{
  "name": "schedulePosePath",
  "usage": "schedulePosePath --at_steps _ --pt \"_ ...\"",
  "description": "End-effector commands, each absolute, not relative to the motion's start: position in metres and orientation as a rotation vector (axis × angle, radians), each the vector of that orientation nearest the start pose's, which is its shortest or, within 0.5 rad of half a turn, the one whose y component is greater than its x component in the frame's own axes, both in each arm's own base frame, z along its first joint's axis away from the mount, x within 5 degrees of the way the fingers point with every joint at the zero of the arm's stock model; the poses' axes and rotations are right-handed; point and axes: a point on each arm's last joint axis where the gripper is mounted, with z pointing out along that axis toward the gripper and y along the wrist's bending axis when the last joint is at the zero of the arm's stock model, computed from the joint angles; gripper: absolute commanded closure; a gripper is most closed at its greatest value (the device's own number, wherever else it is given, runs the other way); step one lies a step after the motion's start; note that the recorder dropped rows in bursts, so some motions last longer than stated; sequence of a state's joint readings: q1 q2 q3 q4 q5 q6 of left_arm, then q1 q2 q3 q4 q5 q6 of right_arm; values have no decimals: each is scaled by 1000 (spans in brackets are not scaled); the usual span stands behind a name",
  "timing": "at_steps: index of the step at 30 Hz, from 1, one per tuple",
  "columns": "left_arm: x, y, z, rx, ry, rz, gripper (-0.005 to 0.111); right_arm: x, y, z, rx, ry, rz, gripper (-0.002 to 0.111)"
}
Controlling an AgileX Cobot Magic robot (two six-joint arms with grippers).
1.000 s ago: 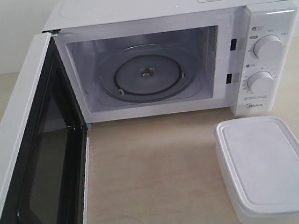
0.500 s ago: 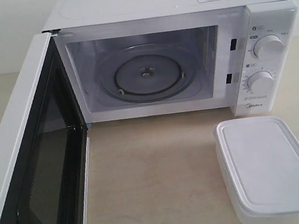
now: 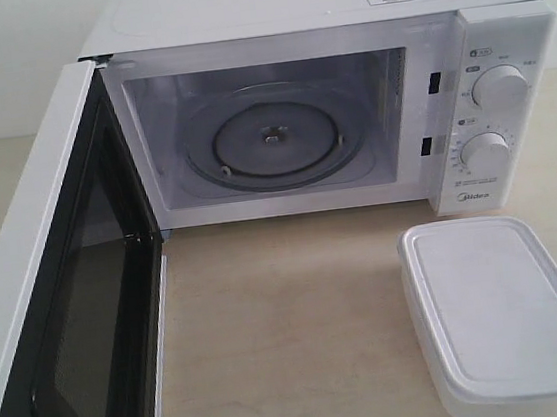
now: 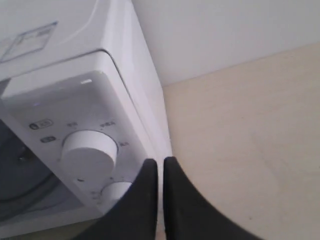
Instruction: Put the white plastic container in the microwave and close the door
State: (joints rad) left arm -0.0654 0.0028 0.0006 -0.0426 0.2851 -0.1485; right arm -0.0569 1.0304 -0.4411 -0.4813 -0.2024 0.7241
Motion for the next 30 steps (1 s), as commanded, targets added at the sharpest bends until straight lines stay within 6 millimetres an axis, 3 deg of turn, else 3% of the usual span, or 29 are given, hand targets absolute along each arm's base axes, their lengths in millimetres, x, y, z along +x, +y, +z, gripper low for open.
schedulePosePath --at_steps 1,11,13,19,27,30 --pt "55 -4 187 -101 1769 -190 102 205 1 259 239 1851 312 108" --pt "55 -4 187 -101 1769 -190 102 196 20 239 -19 1929 414 108" --pt "55 -4 187 -101 1769 -190 102 194 22 235 -2 1962 462 108" --pt "55 -4 187 -101 1769 -190 102 187 28 226 297 2077 731 108" --pt "55 -4 187 -101 1769 -190 102 177 41 218 202 2224 879 108" --pt "55 -4 187 -101 1769 -190 102 181 38 212 203 2269 923 108"
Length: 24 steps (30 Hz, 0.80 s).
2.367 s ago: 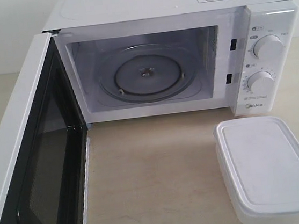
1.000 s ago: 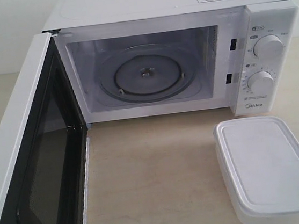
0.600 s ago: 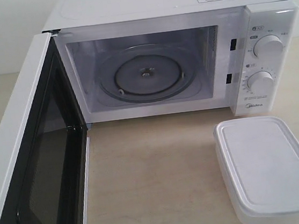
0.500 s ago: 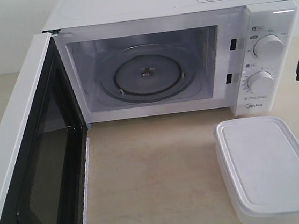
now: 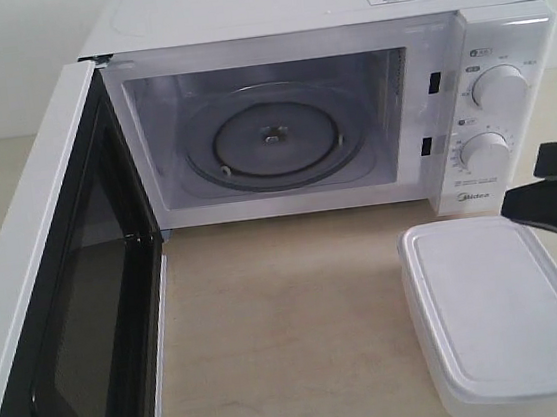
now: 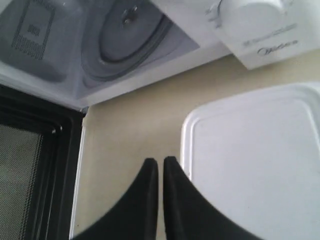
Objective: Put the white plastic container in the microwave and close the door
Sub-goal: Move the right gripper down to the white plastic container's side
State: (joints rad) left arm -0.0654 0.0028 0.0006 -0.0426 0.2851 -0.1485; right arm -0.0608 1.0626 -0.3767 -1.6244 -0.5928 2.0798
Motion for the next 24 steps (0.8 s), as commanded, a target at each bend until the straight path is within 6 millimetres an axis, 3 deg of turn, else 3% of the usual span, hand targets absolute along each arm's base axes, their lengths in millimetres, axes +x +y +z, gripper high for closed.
schedulePosePath --at_steps 1,10,17,24 --pt "55 -4 187 -101 1769 -190 102 182 33 208 196 2299 919 108" --pt "55 -4 187 -101 1769 -190 102 210 -20 212 364 2216 1255 108" --pt "55 -4 187 -101 1769 -190 102 237 -36 173 370 2259 1415 108" --pt "55 -4 187 -101 1769 -190 102 249 -67 133 537 2260 1456 106"
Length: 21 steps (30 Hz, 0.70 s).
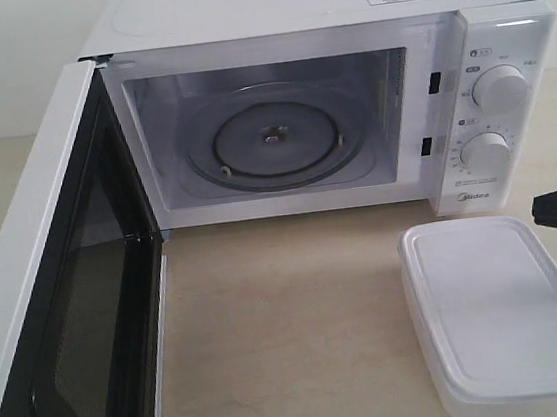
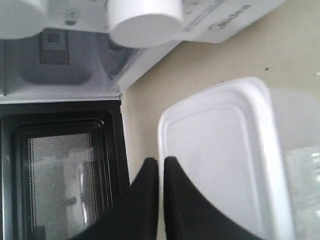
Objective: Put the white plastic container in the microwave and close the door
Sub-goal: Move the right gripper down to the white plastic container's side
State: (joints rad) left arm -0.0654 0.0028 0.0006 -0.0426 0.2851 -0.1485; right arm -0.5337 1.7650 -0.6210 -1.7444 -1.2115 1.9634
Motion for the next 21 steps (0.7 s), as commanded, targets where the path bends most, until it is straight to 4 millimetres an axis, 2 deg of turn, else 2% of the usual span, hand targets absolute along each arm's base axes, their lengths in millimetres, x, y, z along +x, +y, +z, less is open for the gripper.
schedulePosePath --at_steps 1,5,8,13,21 --pt "55 -4 187 -101 1769 -190 102 247 -72 130 563 2250 1451 104" --pt "55 -4 187 -101 1769 -190 102 241 -91 124 645 2211 1427 86" --pt "55 -4 187 -101 1769 -190 102 242 -89 124 586 2216 1409 71" --pt "55 -4 187 -101 1769 -190 102 247 -75 124 513 2248 1430 69" --pt "55 -4 187 -101 1769 -190 102 247 -73 125 449 2249 1411 69"
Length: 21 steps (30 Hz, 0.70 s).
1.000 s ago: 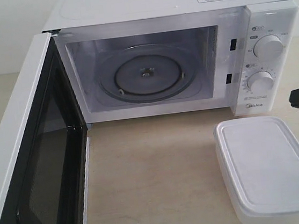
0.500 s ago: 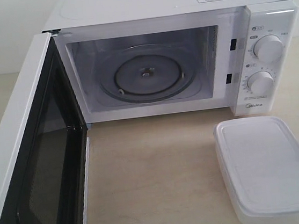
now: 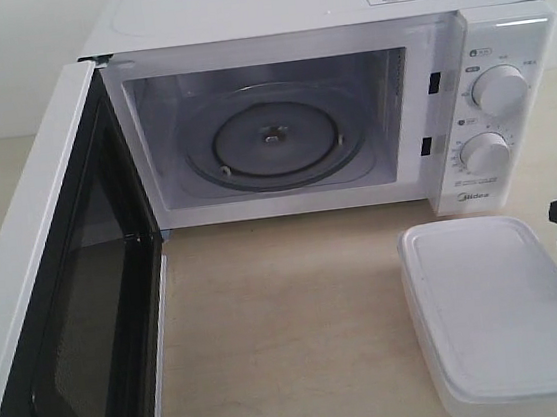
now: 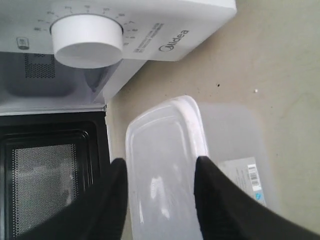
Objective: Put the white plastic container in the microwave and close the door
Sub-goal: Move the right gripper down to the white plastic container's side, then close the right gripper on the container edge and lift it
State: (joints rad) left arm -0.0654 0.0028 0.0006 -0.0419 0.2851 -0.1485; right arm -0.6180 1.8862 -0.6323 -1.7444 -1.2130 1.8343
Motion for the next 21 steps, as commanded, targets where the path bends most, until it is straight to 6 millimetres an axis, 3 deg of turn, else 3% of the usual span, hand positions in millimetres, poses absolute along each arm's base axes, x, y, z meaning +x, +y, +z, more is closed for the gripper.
schedulePosePath --at_steps 1,7,13,21 --pt "55 -4 187 -101 1769 -190 102 247 -73 125 447 2249 1410 69" --pt "55 -4 187 -101 1769 -190 102 247 -73 133 383 2236 1369 69" --pt "55 -4 187 -101 1769 -190 102 242 -71 127 295 2259 1285 70" --pt "55 -4 187 -101 1769 -190 102 230 -65 117 320 2305 1259 70"
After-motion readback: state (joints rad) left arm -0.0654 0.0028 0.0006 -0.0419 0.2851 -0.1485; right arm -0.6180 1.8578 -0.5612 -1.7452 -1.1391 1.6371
